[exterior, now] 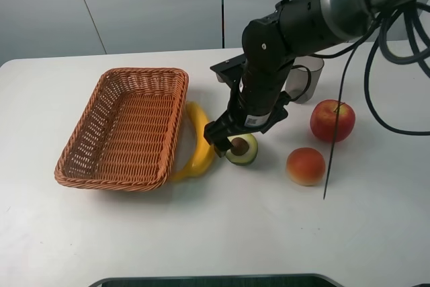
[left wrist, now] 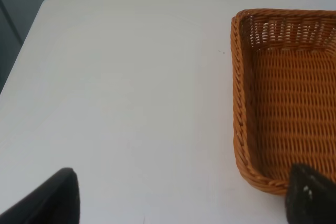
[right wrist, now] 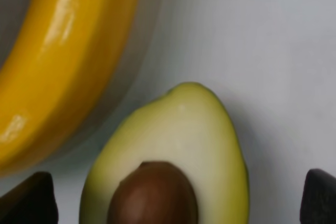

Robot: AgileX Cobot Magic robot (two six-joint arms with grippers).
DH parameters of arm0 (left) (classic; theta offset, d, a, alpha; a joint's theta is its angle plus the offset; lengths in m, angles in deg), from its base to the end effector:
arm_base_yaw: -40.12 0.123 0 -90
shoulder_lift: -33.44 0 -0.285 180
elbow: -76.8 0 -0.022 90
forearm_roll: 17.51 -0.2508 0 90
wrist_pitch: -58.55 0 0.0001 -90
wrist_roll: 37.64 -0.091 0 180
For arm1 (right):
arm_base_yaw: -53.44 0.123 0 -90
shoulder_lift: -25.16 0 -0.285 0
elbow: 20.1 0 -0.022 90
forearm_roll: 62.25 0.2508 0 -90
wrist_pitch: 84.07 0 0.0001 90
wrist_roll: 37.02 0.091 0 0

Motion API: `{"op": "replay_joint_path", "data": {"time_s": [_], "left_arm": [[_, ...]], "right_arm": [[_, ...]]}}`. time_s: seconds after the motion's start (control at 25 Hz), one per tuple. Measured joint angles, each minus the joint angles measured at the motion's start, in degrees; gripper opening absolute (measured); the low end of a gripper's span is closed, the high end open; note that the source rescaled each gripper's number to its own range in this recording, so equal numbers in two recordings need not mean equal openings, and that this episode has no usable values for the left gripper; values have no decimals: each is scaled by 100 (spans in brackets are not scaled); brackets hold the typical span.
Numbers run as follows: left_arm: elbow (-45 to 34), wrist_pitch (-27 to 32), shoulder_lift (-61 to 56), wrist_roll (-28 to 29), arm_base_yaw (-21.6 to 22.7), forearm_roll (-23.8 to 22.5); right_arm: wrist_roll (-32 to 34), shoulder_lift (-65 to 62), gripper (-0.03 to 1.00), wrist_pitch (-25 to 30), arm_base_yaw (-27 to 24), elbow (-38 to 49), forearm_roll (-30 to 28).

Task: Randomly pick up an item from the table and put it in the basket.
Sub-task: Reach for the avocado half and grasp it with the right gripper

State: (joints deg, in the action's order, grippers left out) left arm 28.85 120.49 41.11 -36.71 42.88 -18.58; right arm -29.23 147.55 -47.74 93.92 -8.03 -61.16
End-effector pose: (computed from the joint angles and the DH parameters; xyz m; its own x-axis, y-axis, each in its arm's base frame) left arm -0.0073 0.0011 0.2786 -0.4616 -0.0297 -0.8866 -0.0662 0.9978 0.0010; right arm 0.2743 0.2355 0.1139 -0.8403 -0.5190 -0.1566 -0.5299 0.8473 0.0351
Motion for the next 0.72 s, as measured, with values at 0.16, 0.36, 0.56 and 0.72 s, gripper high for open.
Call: {"op": "replay_joint_path", "data": {"time_s": [0.16, 0.36, 0.56, 0.72], "left_arm": [[0, 0, 0, 0, 0, 0], [0, 0, 0, 12, 0, 0], [0, 0, 0, 12, 0, 0], [0, 0, 0, 12, 0, 0]], "right_arm": [[27, 88, 100, -88, 0, 0, -4], [51, 233, 100, -130, 0, -2, -41], [73, 335, 100, -142, 0, -2, -53], [83, 421, 100, -175, 0, -12, -109]]}}
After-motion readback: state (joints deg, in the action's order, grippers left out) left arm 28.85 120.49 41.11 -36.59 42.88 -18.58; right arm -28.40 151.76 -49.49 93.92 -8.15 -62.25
